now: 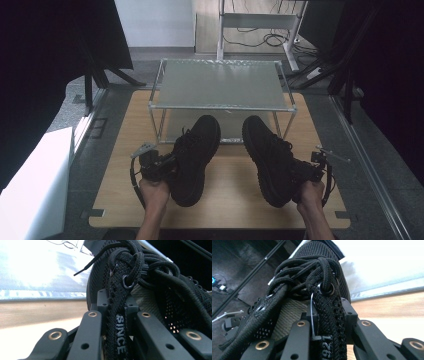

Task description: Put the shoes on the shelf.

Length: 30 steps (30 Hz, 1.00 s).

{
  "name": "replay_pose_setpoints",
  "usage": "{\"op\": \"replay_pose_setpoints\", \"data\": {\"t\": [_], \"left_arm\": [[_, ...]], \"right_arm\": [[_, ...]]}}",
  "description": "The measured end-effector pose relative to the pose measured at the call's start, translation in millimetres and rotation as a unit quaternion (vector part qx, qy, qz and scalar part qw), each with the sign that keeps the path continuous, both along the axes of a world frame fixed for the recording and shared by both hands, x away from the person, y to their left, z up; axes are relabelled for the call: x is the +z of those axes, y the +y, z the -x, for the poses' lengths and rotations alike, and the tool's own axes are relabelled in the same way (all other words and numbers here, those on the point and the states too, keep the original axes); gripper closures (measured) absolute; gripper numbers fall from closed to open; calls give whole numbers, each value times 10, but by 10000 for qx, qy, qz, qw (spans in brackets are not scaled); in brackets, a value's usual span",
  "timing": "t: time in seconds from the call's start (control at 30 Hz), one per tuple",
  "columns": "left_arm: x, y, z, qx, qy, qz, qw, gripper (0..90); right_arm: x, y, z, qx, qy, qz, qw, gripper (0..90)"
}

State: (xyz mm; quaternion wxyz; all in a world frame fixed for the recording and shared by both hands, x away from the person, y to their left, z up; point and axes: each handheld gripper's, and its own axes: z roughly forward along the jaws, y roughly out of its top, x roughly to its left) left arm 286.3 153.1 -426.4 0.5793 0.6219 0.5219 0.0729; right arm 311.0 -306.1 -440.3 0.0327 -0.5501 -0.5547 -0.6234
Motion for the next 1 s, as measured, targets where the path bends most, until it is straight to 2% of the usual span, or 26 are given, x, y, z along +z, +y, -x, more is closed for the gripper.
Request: {"op": "replay_pose_setpoints", "data": {"t": [0.47,0.7,1.0], "left_arm": [[203,-12,41,-24,-212,188,9996,802],[265,-21,35,40,-250,412,9988,801],[384,-68,-13,158,-374,518,9978,799]], "right_arm": [[214,105,-2,113,-94,-255,9996,744],[312,165,-17,126,-96,-398,9991,743],[462,260,-88,128,-178,-443,9988,743]]}}
